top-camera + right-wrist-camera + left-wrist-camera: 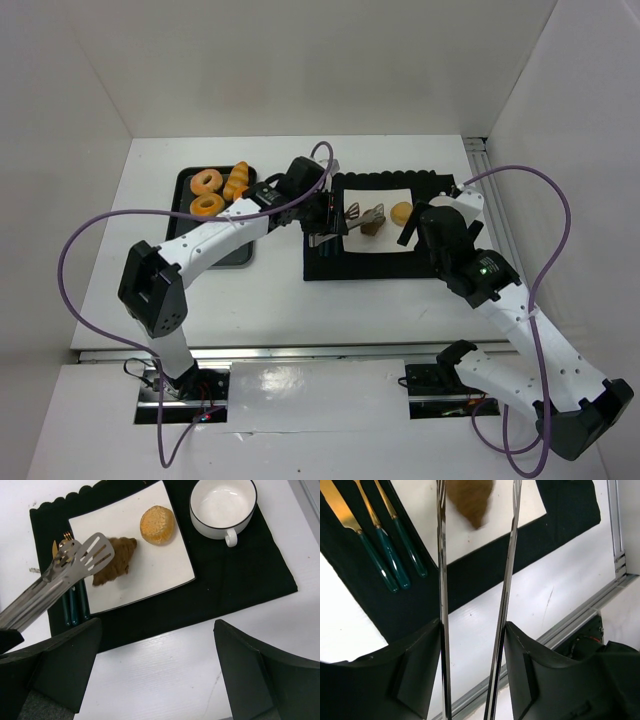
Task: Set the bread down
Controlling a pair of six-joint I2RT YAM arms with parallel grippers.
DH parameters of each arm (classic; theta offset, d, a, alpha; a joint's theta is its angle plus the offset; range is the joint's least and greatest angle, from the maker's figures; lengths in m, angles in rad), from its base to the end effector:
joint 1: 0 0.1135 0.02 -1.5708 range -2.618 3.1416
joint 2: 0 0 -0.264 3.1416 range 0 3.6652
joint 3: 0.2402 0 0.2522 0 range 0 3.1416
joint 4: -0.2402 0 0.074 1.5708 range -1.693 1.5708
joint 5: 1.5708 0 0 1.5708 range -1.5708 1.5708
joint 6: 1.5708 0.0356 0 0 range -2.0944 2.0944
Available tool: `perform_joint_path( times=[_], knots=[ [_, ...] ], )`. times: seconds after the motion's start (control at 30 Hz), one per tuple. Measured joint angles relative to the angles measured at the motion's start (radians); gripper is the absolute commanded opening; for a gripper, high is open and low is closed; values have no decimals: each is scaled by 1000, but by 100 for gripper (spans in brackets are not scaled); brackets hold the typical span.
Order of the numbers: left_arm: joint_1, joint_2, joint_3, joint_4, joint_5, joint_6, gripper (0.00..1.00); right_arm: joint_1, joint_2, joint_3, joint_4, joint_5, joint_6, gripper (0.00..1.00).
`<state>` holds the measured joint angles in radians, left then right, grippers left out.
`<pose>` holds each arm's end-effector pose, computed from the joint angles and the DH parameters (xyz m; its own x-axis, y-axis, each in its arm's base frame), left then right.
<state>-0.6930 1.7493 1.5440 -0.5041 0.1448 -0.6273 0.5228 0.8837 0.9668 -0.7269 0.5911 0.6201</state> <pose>0.3058 -0.2606 0.3110 -0.8262 -0.0689 -0.5591 0.2859 0.8040 -0.5215 0.1611 0.0699 0.3356 -0.4397 0.3035 -0.8453 0.2791 0.9408 0.1926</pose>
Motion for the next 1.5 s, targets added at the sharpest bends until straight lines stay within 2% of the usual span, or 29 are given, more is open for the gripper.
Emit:
perform_joint_path(
  times=[0.3, 0.47, 0.6, 0.73, 0.93, 1.03, 1.17, 1.33, 1.5],
  knots=[
    [-3, -3, 14, -31, -47, 18, 58, 0, 0, 0, 0, 0, 0, 100],
    [-2, -90, -22, -62, -190, 18, 55, 0, -4, 0, -1, -1, 0, 100],
    [24, -244, -117, -76, -334, -11, 55, 0, -11, -3, 1, -2, 0, 100],
    [61, -359, -291, -54, -456, -69, 56, 0, -10, -14, 3, -16, 6, 100],
    [72, -306, -486, -17, -529, -140, 56, 0, 19, -19, 10, -31, 6, 100],
    [69, -242, -507, 3, -536, -167, 65, 0, 27, -21, 11, -32, 6, 100],
    [66, -192, -527, 27, -539, -193, 89, -7, 31, -32, 25, -46, 6, 100],
    [64, -138, -510, 16, -535, -209, 95, -10, 80, -60, 47, -69, 7, 100],
    [57, -123, -407, -31, -523, -182, 96, -24, 207, -61, 60, -96, 8, 100]
  ],
)
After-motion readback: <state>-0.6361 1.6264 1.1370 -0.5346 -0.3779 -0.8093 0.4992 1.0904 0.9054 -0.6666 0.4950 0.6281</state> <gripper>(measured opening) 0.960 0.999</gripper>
